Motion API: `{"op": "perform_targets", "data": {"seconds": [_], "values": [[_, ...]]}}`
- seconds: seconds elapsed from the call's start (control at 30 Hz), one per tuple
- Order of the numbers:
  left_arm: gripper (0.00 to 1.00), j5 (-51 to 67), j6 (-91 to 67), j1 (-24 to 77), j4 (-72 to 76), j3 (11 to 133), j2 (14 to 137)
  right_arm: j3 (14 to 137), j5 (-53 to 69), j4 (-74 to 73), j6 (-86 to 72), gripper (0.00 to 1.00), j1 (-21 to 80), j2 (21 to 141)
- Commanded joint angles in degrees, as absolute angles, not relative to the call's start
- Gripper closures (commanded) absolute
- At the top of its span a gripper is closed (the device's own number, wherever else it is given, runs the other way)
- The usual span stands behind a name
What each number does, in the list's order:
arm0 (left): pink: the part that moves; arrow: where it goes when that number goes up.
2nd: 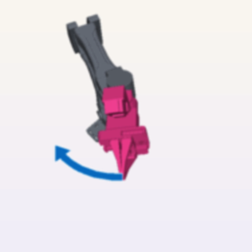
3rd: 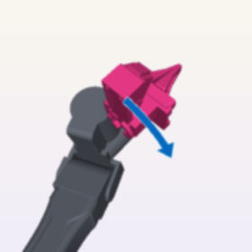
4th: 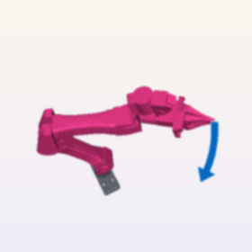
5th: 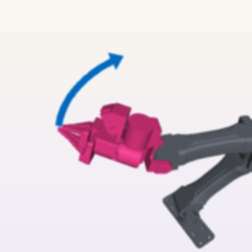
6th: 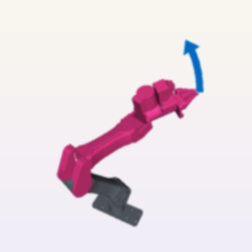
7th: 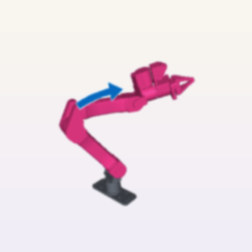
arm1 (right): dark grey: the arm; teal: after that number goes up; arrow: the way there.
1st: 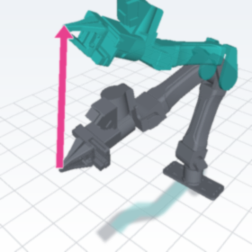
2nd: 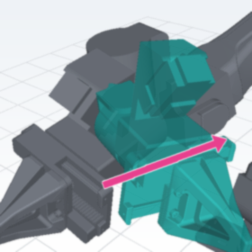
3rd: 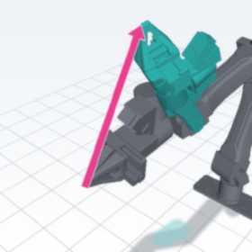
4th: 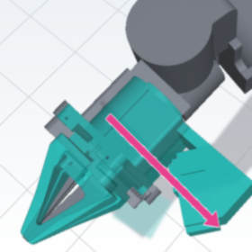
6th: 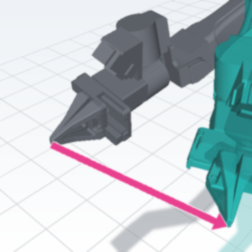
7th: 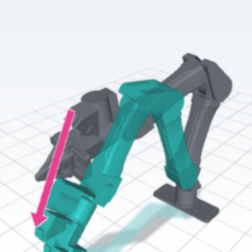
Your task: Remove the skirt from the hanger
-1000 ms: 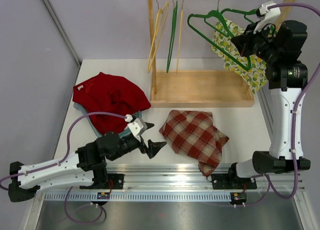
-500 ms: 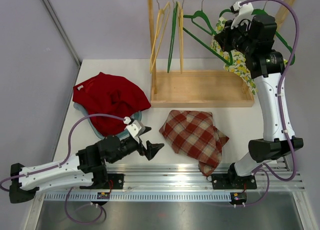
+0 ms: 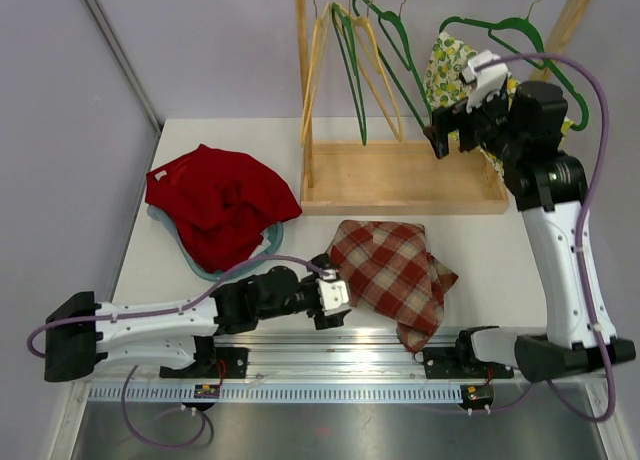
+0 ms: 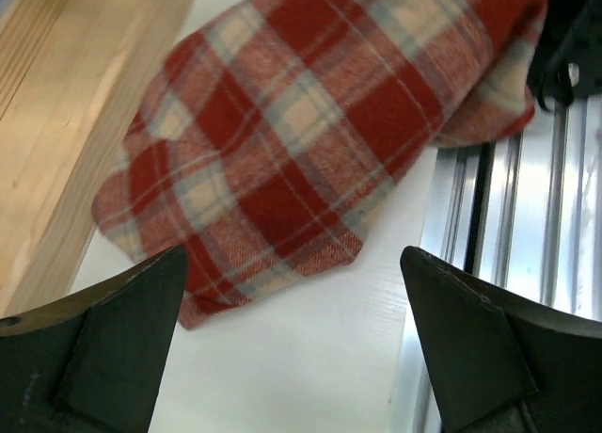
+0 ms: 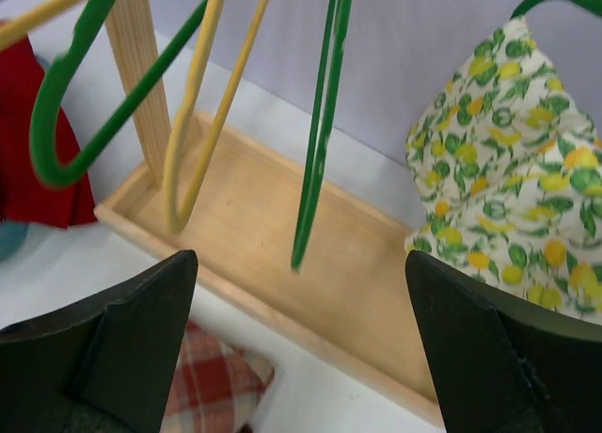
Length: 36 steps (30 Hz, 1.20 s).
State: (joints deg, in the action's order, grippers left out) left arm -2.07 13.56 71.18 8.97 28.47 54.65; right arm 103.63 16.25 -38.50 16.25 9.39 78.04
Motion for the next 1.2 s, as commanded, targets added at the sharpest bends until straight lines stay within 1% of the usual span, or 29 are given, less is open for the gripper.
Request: {"op": "perform_targets", "data": {"seconds": [0.0, 0.03, 0.07, 0.13, 0.17, 0.23, 0.3, 0.37, 0.4, 0.47, 0.5, 0.57, 0.6, 0.67, 0.7, 0.73, 0.77, 0.83, 0.93, 0.97, 1.03, 1.07, 1.13, 1.17], "values": [[0.01, 8.34, 30.21, 71.10, 14.15, 34.53, 61.76, 94.07, 14.59, -40.25, 26.26, 0.00, 9.76, 67.95], [0.01, 9.13, 34.15, 71.10, 13.98, 35.50, 63.88, 91.26, 15.63, -40.78, 28.28, 0.01, 9.67, 66.29], [0.01, 10.27, 35.49, 71.02, 13.71, 38.12, 68.42, 85.23, 16.43, -41.30, 31.69, 0.00, 9.67, 64.70], [0.01, 12.73, 37.87, 70.49, 12.75, 41.03, 72.93, 79.83, 18.27, -41.22, 32.78, 0.00, 8.97, 61.01], [0.01, 13.88, 38.23, 70.31, 12.40, 43.57, 77.73, 75.28, 19.76, -41.22, 33.57, 0.01, 8.53, 60.04], [0.01, 17.38, 38.50, 69.53, 12.39, 45.96, 82.07, 68.51, 24.32, -40.17, 33.49, 0.00, 7.30, 57.14], [0.01, 18.80, 38.50, 69.35, 12.57, 48.77, 88.29, 64.97, 26.79, -37.89, 32.00, 0.01, 6.07, 55.47], [0.01, 20.04, 38.23, 69.26, 12.48, 50.53, 91.83, 60.92, 30.48, -35.70, 30.59, 0.01, 3.35, 54.50], [0.02, 20.13, 37.80, 69.26, 13.18, 51.49, 95.24, 59.78, 32.50, -35.07, 30.06, 0.01, 2.30, 54.32], [0.06, 18.46, 35.87, 69.17, 15.28, 52.29, 98.16, 57.14, 34.18, -32.97, 28.66, 0.01, 0.53, 54.05], [0.13, 17.59, 35.16, 69.08, 15.99, 52.99, 100.44, 56.35, 35.23, -32.26, 28.13, 0.00, -1.82, 53.88], [0.24, 15.48, 33.40, 68.82, 17.13, 53.35, 102.21, 54.41, 35.94, -30.77, 26.55, 0.01, -2.63, 53.35], [0.45, 14.86, 32.35, 68.82, 18.97, 53.35, 102.83, 53.97, 36.21, -30.67, 26.28, 0.00, -2.64, 53.09], [0.66, 11.87, 31.47, 68.82, 23.09, 51.86, 103.27, 53.26, 36.39, -30.41, 25.76, 0.01, -3.07, 51.95], [0.75, 11.08, 30.94, 68.73, 24.51, 51.07, 102.75, 53.00, 36.65, -30.32, 25.66, 0.01, -3.16, 51.60], [0.94, 9.25, 30.59, 68.73, 25.74, 49.41, 101.53, 52.13, 36.91, -30.06, 25.49, 0.01, -3.25, 51.24], [1.00, 8.36, 30.41, 68.73, 27.41, 48.61, 100.47, 51.86, 37.09, -30.15, 25.31, 0.00, -3.60, 50.63], [1.00, 5.82, 29.45, 68.82, 28.47, 45.99, 97.92, 51.59, 37.27, -30.15, 25.14, 0.00, -4.04, 50.54], [1.00, 2.04, 27.25, 69.52, 28.57, 42.55, 88.01, 51.77, 36.21, -29.80, 24.00, 0.01, -4.48, 50.45], [1.00, 1.06, 26.64, 69.78, 26.56, 42.02, 81.71, 51.77, 35.69, -29.53, 23.56, 0.01, -4.57, 50.45], [1.00, -2.87, 24.26, 69.96, 22.96, 41.75, 74.13, 51.86, 34.02, -29.09, 22.86, 0.00, -4.92, 50.45], [1.00, -4.29, 23.65, 70.05, 18.76, 42.01, 66.96, 51.94, 33.40, -29.00, 22.33, 0.01, -5.01, 50.62], [1.00, -9.72, 21.89, 70.05, 14.18, 43.32, 60.85, 52.12, 31.82, -28.39, 21.45, 0.01, -5.18, 50.71], [1.00, -11.67, 21.88, 70.05, 9.10, 44.29, 57.69, 52.12, 31.56, -28.39, 21.27, 0.00, -5.27, 50.89]]}}
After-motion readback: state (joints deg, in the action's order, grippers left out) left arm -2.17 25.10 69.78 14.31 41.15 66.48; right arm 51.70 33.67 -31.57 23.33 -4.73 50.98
